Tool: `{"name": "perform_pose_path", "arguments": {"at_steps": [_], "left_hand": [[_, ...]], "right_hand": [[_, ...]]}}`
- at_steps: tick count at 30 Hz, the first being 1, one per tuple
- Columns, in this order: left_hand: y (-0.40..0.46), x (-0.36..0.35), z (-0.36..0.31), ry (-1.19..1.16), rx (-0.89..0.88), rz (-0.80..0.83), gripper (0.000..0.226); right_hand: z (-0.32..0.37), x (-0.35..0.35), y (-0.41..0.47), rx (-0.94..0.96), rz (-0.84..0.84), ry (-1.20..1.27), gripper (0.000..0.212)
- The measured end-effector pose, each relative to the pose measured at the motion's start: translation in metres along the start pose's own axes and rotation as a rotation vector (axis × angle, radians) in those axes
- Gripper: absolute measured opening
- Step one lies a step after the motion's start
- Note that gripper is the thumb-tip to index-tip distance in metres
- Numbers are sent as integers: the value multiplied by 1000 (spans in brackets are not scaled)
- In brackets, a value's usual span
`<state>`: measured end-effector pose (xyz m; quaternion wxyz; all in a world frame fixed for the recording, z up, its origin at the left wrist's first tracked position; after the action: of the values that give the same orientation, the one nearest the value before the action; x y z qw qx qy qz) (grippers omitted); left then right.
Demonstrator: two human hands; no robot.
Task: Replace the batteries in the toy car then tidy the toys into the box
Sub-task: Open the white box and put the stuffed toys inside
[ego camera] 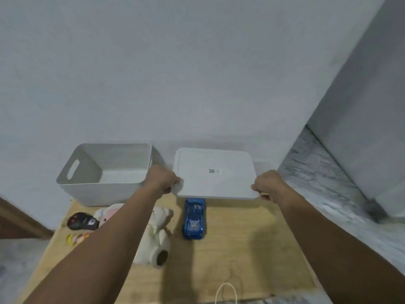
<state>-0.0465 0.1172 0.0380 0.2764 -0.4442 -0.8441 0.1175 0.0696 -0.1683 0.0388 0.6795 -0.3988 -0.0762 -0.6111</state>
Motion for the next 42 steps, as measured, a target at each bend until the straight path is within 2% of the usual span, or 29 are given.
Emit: {"name": "perform_pose_path", "arguments": {"at_steps": [3, 7, 8, 11, 14, 18, 21, 27, 29, 31, 34, 39, 42], "left_hand": [[-12, -53, 11, 164, -14, 39, 10], [-38, -113, 34, 394, -32, 82, 7], [-45, -127, 41, 412, -27, 107, 2], [-62, -157, 63, 436, 47, 145, 15], [-67, -175, 82, 465, 88, 193, 26], [-73, -184, 99, 418, 111, 227, 32], [-80, -188, 107, 396, 112, 255, 34], [-88, -188, 106, 406, 107, 291, 37], [-90, -184, 101, 433, 89, 317, 30], [-90, -176, 92, 458, 61, 338, 18], [-88, -156, 73, 453, 28, 364, 22], [-74, -96, 54, 475, 11, 260, 19], [-64, -55, 49, 484, 29, 241, 28]], "right_hand": [[-45, 26, 13, -16, -77, -47, 18], [-103, 49, 25, -19, -107, -210, 35], [-115, 52, 27, -11, -109, -250, 34], [-146, 54, 30, -25, -80, -316, 26], [-174, 52, 34, -45, -70, -297, 9], [-205, 46, 42, -65, -22, -386, 26], [-216, 45, 42, -52, 3, -443, 29], [-201, 46, 31, -49, -36, -409, 29], [-190, 46, 27, -52, -11, -432, 31], [-176, 43, 23, -19, 2, -434, 25], [-148, 33, 16, 57, 3, -452, 11], [-97, -1, 5, 106, 159, -381, 9], [-68, -28, -3, 134, 251, -337, 18]]}}
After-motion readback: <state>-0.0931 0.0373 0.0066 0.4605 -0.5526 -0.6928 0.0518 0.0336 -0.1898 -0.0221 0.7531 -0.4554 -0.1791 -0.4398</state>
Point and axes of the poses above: each hand's wrist, its own y-axis towards the middle knuckle, its own x-axis out of the back of the hand, z = x × y, the point moved 2 cm from there along y, towards the middle knuckle, and after that the axes turned 2 degrees about y, right-handed, at the moved point
